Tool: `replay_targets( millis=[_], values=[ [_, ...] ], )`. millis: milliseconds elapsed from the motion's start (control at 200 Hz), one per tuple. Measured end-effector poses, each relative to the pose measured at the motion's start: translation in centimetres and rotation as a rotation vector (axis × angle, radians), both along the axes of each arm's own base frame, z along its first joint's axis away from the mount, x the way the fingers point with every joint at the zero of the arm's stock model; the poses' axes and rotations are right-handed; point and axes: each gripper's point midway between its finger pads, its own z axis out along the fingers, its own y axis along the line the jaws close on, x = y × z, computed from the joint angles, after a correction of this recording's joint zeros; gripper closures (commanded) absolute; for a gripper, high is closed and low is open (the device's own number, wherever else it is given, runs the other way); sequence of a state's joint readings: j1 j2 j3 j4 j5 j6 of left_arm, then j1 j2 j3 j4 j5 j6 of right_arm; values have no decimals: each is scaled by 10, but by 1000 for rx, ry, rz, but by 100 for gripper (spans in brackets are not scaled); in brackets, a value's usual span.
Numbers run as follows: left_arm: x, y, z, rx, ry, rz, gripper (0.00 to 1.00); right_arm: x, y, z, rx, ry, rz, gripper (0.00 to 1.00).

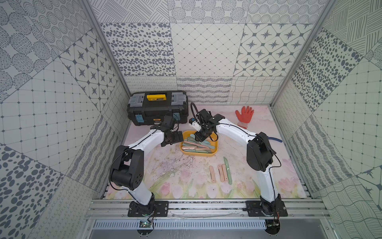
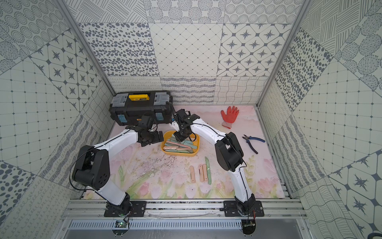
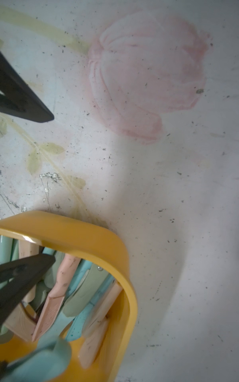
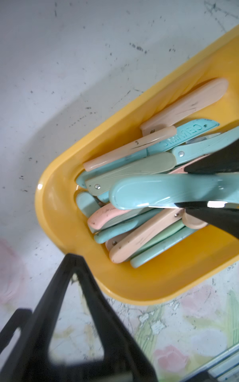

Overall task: Take the fruit knife out of the storage box
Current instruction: Pick up the fruit knife from the storage box.

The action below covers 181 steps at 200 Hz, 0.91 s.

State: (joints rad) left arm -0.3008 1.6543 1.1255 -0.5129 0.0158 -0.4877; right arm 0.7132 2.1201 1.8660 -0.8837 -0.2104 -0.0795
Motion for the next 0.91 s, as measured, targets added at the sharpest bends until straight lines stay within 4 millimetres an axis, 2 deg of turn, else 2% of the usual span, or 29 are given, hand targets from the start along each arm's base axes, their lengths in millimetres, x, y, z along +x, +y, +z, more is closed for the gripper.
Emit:
replay_targets(
  millis=[140,265,405,655,905],
  values=[
    [0,0,0,0,0,0,1,-7,-6,17,20,-12,-19,79],
    [0,0,0,0,0,0,1,-13,-14,20,16,-7,-47,78],
    [0,0,0,0,0,0,1,-25,-32,25,0,-10,-96,77],
    [0,0,0,0,0,0,1,-61,-78,33,-12,-5,-231,77],
    [0,0,0,-1,0,2,1,-103,-129,24,-26,26,-401,76]
  ],
)
